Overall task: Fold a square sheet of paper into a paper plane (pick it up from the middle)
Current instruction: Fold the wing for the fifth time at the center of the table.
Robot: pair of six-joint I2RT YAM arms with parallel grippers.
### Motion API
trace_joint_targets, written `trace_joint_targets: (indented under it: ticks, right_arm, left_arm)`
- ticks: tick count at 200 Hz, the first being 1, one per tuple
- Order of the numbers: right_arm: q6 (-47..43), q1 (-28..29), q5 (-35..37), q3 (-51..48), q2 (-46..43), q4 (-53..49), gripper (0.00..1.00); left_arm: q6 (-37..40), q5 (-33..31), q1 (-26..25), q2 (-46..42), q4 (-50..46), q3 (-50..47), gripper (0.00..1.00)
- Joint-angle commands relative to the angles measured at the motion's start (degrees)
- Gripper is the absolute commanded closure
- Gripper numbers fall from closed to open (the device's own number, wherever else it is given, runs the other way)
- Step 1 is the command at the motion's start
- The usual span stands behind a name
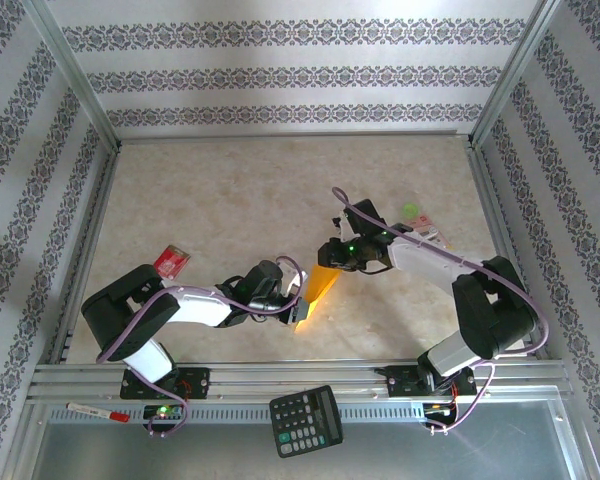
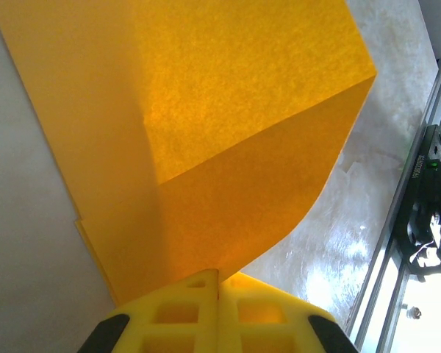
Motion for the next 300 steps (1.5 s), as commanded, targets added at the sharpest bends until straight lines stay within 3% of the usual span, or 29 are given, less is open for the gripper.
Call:
trace_joint_targets:
  ticks: [1, 34, 77, 101, 147, 186, 300]
  right_arm:
    - [-3.42, -2.05, 5.98, 2.08, -2.71, -9.06, 0.65]
    - [-2.16, -4.37, 5.69, 2.04, -0.52, -8.86, 0.57]
    - [0.42, -4.13, 0.43, 2.84, 4.76, -4.27, 0.57]
    - [1.44, -3.96, -0.03, 3.0, 6.67, -2.98, 0.65]
    - [2.39, -4.21, 1.55, 2.43, 8.1, -1.88, 0.89]
    - [1.62, -4.42, 3.37, 2.6, 7.75, -3.0, 1.0]
    - [-3.35, -5.44, 5.56, 5.08, 10.37, -8.51, 0.98]
  left_arm:
    - [1.5, 0.49, 0.85, -0.25, -0.77, 0.14, 1.0]
    - [2.14, 0.51, 0.85, -0.33, -1.3, 0.19, 1.0]
    - [2.33, 0.78, 0.85, -0.15, -1.34, 0.4, 1.0]
    - [2.85, 0.67, 0.85, -0.51, -2.04, 0.32, 1.0]
    - [3.54, 0.34, 0.85, -1.29, -3.04, 0.11, 1.0]
    - [3.99, 0.31, 0.85, -2.25, -3.94, -0.19, 1.0]
    - [2.58, 2.15, 0.85, -0.81, -2.41, -0.31, 1.0]
